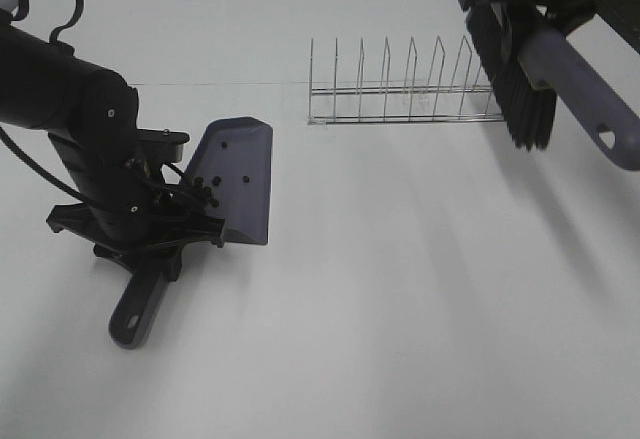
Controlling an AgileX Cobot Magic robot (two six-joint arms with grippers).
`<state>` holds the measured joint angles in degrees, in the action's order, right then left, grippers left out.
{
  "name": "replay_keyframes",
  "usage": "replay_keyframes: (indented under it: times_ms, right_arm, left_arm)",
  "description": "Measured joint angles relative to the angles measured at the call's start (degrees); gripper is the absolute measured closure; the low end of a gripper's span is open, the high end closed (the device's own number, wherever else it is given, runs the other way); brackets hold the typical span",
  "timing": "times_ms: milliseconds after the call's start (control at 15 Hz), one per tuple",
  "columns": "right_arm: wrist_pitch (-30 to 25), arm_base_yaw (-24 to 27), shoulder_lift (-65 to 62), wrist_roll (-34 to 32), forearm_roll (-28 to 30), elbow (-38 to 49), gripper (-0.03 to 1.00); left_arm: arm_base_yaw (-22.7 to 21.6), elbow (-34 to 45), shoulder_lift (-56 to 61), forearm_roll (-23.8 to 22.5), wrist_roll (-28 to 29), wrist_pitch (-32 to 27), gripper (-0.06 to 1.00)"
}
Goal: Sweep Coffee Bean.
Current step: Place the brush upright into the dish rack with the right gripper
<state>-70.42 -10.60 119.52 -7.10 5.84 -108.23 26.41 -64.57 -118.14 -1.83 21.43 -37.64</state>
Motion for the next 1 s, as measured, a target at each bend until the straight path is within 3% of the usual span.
replay_keyframes:
  times_ms: [200, 533, 1000]
  right_arm:
    - [-0.3, 0.0, 0.5, -0.6, -0.6, 5.2, 0.66]
    - [0.3, -0.2, 4.2, -1.0, -1.9, 5.3, 0.66]
    - [8.5, -1.5, 7.4, -2.5, -0.1, 5.3, 0.66]
  left_arm:
    - [0.0, 0.0, 0.0, 0.0, -0.6, 0.0, 0.60]
    - [0.0, 0.0, 0.0, 0.0, -0.7, 0.0, 0.60]
    - [0.0, 0.0, 0.0, 0.1, -0.9, 0.1, 0.60]
